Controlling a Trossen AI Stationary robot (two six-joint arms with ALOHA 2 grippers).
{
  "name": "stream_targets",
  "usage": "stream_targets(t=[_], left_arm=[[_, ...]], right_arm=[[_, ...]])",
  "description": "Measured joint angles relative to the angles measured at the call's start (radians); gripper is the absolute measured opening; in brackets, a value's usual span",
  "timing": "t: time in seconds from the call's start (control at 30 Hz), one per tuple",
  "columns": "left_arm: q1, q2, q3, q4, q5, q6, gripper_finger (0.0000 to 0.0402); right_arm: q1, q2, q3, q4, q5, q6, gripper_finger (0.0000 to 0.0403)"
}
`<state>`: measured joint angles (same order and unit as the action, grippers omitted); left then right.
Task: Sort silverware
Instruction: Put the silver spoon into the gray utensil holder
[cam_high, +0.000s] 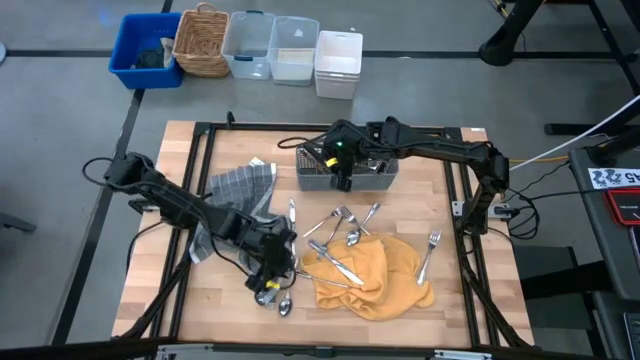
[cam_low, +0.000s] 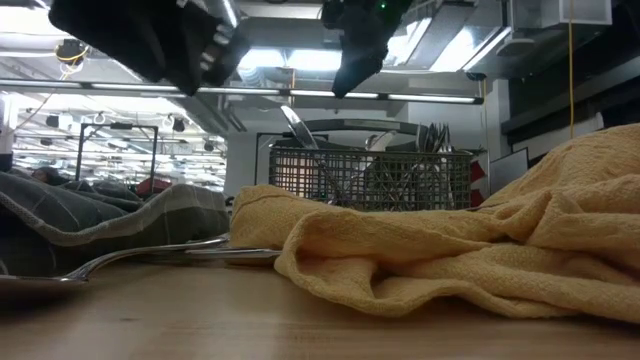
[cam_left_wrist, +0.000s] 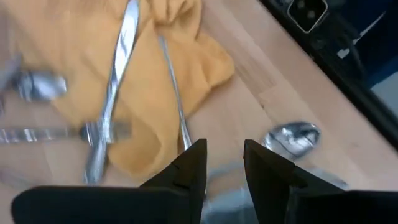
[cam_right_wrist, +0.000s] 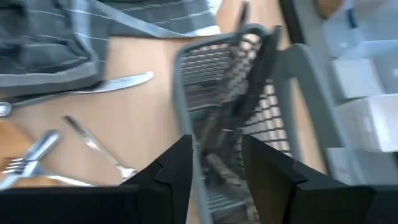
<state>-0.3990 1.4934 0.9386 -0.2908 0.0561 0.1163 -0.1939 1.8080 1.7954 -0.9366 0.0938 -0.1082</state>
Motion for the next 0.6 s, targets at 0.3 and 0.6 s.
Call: stream_targets(t=[0.3, 0.6], left_arm=[[-0.032, 0.15, 0.001, 0.126, -0.011, 0.266, 0.0095], [-0.07, 0.236, 0.001, 0.125, -0.009, 0.507, 0.0095]], right_arm=[[0.064, -0.037, 0.0, -0.023, -0.036, 0.031, 0.0138], [0.157, -0.055, 0.0, -0.038, -0.035, 0.033, 0.0138]])
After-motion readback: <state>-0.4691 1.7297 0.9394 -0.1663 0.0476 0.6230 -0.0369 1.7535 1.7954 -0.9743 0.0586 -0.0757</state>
